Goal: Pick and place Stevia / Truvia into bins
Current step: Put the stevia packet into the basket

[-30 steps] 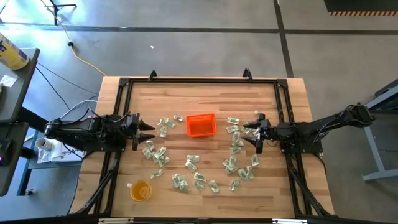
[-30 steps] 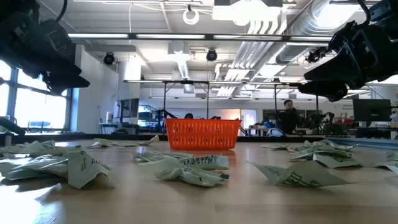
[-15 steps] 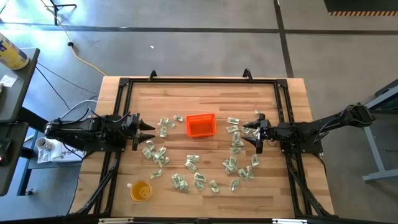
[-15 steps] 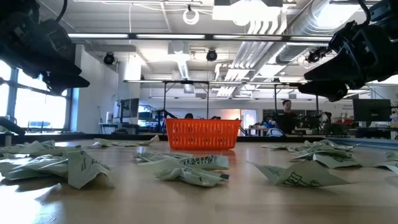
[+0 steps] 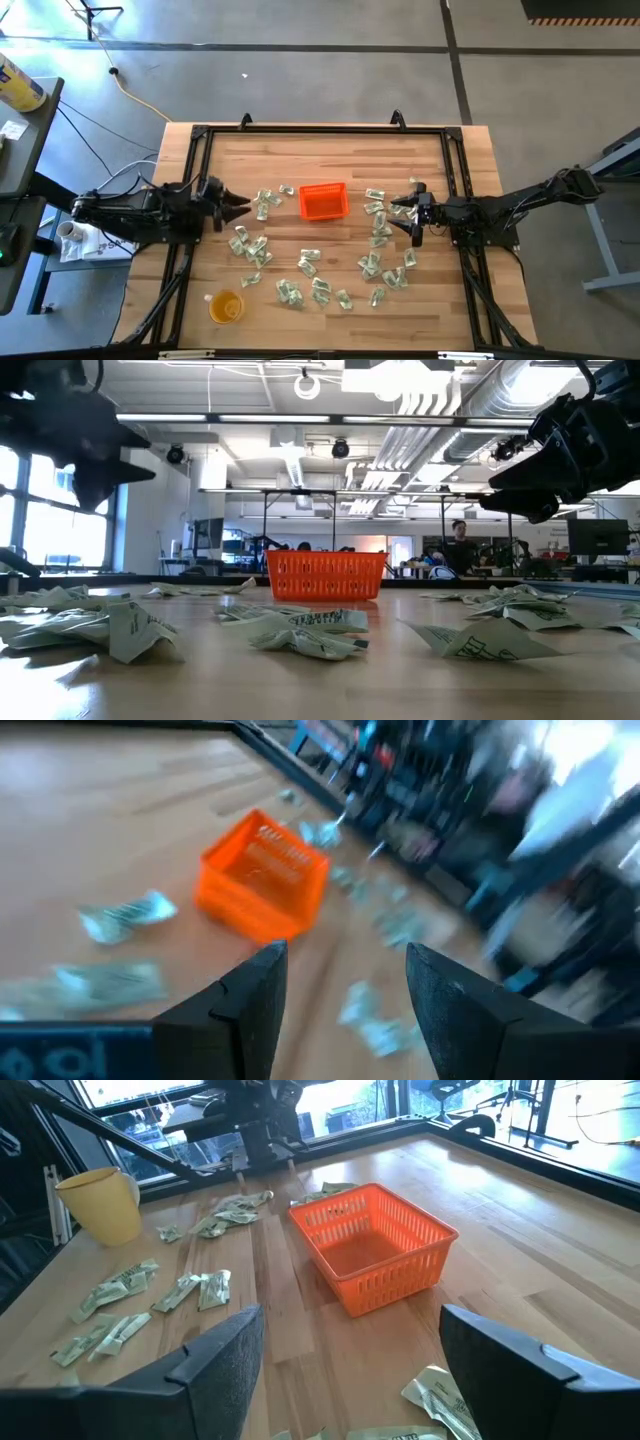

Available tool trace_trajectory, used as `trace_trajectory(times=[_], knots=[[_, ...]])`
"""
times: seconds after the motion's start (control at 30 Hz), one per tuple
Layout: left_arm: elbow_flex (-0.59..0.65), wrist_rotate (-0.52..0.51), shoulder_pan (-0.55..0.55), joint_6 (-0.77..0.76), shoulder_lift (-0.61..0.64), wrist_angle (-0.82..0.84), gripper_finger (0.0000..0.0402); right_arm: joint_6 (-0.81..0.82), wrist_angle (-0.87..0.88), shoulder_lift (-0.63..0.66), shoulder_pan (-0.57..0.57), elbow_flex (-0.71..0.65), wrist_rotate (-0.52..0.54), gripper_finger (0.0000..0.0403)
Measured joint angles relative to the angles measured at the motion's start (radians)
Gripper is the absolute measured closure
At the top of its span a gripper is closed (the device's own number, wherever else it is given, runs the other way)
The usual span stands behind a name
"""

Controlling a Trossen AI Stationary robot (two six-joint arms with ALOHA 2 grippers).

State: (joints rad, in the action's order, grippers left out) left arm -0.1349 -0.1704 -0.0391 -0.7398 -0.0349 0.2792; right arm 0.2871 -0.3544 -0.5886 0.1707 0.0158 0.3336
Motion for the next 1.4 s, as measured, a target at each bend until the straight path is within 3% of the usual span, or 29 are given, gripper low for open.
trace_trajectory(times=[0.17, 0.37, 0.5, 0.7, 0.97, 1.07, 1.4], knots=[[0.0, -0.024, 0.0, -0.154, 0.0, -0.031, 0.0163, 0.0, 0.0, 0.0, 0.0, 0.0, 0.0, 0.0111], [0.0, -0.028, 0.0, -0.181, 0.0, -0.037, 0.0163, 0.0, 0.0, 0.0, 0.0, 0.0, 0.0, 0.0111], [0.0, -0.097, 0.0, -0.182, 0.0, -0.038, 0.0163, 0.0, 0.0, 0.0, 0.0, 0.0, 0.0, 0.0111], [0.0, -0.133, 0.0, -0.234, 0.0, -0.038, 0.0163, -0.113, -0.001, 0.0, 0.0, 0.0, 0.05, 0.0111], [0.0, -0.137, 0.0, -0.343, 0.0, -0.053, 0.0163, -0.053, -0.022, 0.0, 0.0, 0.0, 0.056, 0.0111], [0.0, -0.137, 0.0, -0.359, 0.0, -0.053, 0.0163, 0.055, -0.034, 0.0, 0.0, 0.0, 0.118, 0.0111], [0.0, -0.14, 0.0, -0.425, 0.0, -0.045, 0.0163, 0.323, -0.121, 0.0, -0.001, 0.0, 0.468, 0.0111]])
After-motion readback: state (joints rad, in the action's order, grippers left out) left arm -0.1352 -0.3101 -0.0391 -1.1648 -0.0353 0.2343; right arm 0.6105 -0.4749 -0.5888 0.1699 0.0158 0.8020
